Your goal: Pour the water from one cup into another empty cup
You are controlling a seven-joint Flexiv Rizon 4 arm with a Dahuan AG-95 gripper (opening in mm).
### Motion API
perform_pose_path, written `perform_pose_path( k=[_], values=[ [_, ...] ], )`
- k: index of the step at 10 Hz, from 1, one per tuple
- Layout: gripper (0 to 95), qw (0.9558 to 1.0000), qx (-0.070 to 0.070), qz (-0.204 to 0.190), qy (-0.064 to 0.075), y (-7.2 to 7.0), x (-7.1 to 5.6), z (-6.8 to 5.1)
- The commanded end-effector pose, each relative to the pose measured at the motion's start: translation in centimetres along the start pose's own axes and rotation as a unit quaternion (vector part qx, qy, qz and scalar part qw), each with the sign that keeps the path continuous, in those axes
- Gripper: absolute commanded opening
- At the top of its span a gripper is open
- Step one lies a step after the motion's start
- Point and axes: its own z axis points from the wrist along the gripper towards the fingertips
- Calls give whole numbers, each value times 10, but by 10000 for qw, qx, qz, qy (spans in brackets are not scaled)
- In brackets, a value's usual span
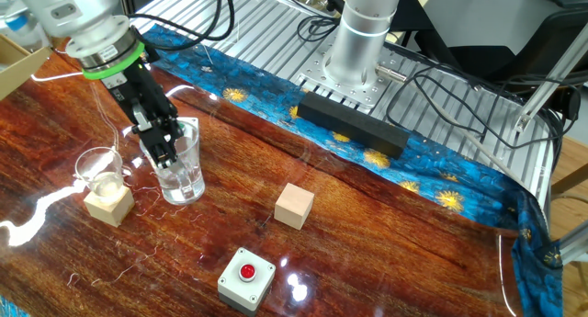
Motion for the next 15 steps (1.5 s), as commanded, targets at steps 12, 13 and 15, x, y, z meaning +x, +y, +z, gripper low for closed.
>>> perform_pose_path(
  k=[12,13,15],
  values=[
    [0,9914,579,-1095,-419,-1,9,0],
    [0,9894,646,-1216,-462,-1,11,1],
    [0,9850,705,-1503,-473,-1,13,3]
  ],
)
